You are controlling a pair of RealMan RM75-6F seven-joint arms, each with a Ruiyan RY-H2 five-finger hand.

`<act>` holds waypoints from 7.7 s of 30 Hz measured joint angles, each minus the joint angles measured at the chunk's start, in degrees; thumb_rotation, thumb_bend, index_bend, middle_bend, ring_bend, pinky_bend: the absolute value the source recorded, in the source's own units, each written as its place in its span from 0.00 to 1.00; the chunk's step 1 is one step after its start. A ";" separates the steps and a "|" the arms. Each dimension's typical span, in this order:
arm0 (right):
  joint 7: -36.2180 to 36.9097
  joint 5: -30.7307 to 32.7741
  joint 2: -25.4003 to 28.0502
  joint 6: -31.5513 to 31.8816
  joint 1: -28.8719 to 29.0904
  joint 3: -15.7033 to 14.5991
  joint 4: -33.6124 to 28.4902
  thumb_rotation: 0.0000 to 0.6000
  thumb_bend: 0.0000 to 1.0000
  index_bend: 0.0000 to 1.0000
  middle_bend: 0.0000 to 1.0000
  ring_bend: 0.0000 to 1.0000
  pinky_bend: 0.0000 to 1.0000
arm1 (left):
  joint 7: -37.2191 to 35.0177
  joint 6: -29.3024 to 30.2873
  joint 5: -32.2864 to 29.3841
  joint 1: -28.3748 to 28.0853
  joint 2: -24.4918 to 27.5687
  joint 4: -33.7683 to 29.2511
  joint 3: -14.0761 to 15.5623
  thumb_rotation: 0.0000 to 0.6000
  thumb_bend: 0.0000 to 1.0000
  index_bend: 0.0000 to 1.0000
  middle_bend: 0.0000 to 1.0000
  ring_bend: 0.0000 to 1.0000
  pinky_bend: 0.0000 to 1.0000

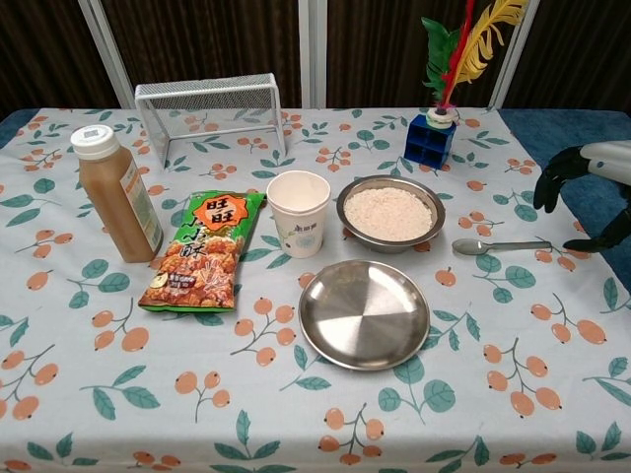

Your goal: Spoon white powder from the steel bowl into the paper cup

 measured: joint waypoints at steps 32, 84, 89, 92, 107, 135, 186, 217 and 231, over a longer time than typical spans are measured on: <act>-5.63 5.25 -7.43 -6.18 6.24 -1.13 8.29 1.00 0.27 0.47 0.50 0.16 0.03 | -1.96 -0.79 -1.09 0.00 -1.28 2.15 -0.22 1.00 0.05 0.21 0.14 0.07 0.07; -26.43 7.45 10.56 -12.33 18.32 -0.14 -9.88 1.00 0.30 0.59 0.59 0.25 0.02 | -3.52 1.19 0.59 0.61 -1.12 3.48 -0.72 1.00 0.05 0.21 0.14 0.07 0.07; -33.40 13.88 8.46 -15.92 23.83 -0.04 -9.26 1.00 0.31 0.59 0.59 0.25 0.01 | -3.53 1.04 0.88 0.46 -0.87 3.45 -0.68 1.00 0.05 0.21 0.14 0.07 0.07; -37.36 18.55 6.13 -17.35 27.06 -0.92 -7.77 1.00 0.31 0.60 0.59 0.25 0.00 | -3.49 0.86 0.96 0.34 -0.81 3.46 -0.63 1.00 0.05 0.21 0.14 0.07 0.07; -55.92 38.53 -2.88 -15.76 42.37 -11.22 -3.06 1.00 0.33 0.60 0.60 0.25 0.00 | -4.51 0.22 0.71 0.35 -1.13 4.39 -0.32 1.00 0.05 0.21 0.14 0.07 0.07; -44.61 36.32 -9.77 -3.43 38.21 -13.27 -1.04 1.00 0.32 0.61 0.60 0.26 0.00 | -4.44 0.60 1.09 0.56 -1.51 4.32 -0.08 1.00 0.05 0.21 0.14 0.07 0.07; -50.73 32.11 -4.01 -7.34 44.47 -4.49 -8.12 1.00 0.32 0.62 0.60 0.26 0.00 | -2.62 1.50 1.16 0.77 -0.97 2.67 -0.41 1.00 0.05 0.21 0.14 0.07 0.07; -85.49 20.57 -11.03 6.21 49.70 -14.77 -7.86 1.00 0.33 0.63 0.63 0.28 0.00 | -3.13 1.60 1.41 0.73 -1.40 3.37 -0.59 1.00 0.05 0.21 0.14 0.07 0.07; -89.07 21.80 -12.62 7.66 47.71 -12.60 -8.64 1.00 0.33 0.64 0.63 0.28 0.00 | -3.97 1.44 1.71 0.82 -1.98 4.38 -0.25 1.00 0.05 0.21 0.14 0.07 0.07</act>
